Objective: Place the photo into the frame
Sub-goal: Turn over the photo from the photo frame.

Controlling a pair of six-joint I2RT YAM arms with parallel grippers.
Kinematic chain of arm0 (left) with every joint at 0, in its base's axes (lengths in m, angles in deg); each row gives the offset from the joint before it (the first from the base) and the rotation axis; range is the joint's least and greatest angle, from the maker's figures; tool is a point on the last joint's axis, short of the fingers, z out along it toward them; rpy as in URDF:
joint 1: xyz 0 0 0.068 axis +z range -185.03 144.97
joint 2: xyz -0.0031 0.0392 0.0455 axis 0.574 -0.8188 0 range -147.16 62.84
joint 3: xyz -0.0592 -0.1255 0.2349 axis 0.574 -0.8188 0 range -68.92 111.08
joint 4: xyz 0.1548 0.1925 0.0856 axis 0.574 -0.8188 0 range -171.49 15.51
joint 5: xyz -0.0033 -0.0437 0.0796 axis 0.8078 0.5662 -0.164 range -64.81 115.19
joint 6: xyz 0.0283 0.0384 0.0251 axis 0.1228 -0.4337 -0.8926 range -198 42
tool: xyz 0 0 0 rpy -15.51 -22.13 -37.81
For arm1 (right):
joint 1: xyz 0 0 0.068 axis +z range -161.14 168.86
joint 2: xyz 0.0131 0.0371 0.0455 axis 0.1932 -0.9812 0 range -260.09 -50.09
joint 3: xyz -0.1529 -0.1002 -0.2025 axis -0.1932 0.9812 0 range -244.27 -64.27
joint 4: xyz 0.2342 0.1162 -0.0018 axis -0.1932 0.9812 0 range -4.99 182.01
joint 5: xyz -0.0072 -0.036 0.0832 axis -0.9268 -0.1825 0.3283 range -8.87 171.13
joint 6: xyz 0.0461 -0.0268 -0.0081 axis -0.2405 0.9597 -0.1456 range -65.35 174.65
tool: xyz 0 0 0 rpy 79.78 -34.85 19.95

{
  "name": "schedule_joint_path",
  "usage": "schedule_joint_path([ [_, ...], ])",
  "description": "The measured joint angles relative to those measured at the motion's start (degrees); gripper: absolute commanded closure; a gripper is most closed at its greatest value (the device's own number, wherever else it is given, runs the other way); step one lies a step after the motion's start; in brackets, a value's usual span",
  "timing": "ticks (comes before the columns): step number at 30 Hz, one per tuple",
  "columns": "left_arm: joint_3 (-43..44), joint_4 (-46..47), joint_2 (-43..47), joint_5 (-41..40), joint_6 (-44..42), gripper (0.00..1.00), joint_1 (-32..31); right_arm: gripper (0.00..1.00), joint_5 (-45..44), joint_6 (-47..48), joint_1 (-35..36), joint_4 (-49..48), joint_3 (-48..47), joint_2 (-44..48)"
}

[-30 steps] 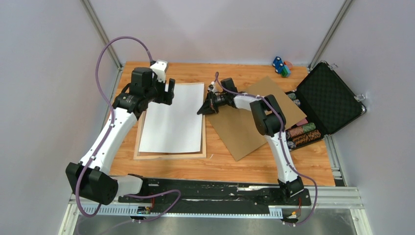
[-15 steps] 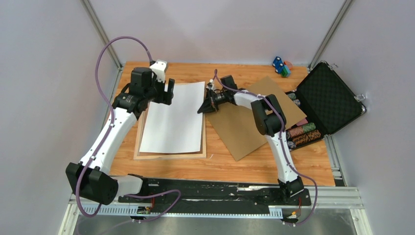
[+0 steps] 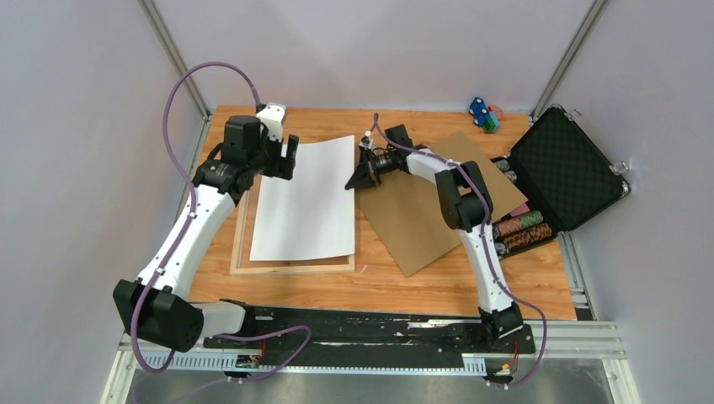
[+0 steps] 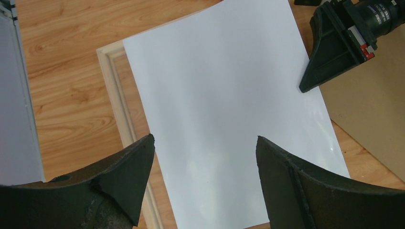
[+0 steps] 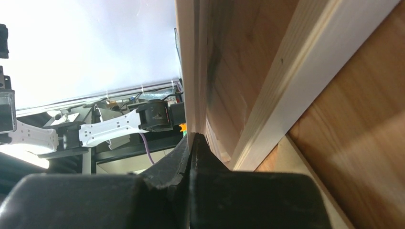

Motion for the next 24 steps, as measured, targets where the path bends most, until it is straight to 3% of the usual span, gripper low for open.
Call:
schedule_joint_path([
  [6, 0.0, 0.0, -0.3, -1.5, -0.7, 0.14, 0.0, 1.0, 0.5, 3.4, 0.6, 4.9, -6.0, -3.5],
  [24, -0.1, 0.1, -1.8, -3.6, -1.9, 0.14, 0.4, 1.0, 0.9, 8.6, 4.0, 9.9, -9.3, -5.3],
])
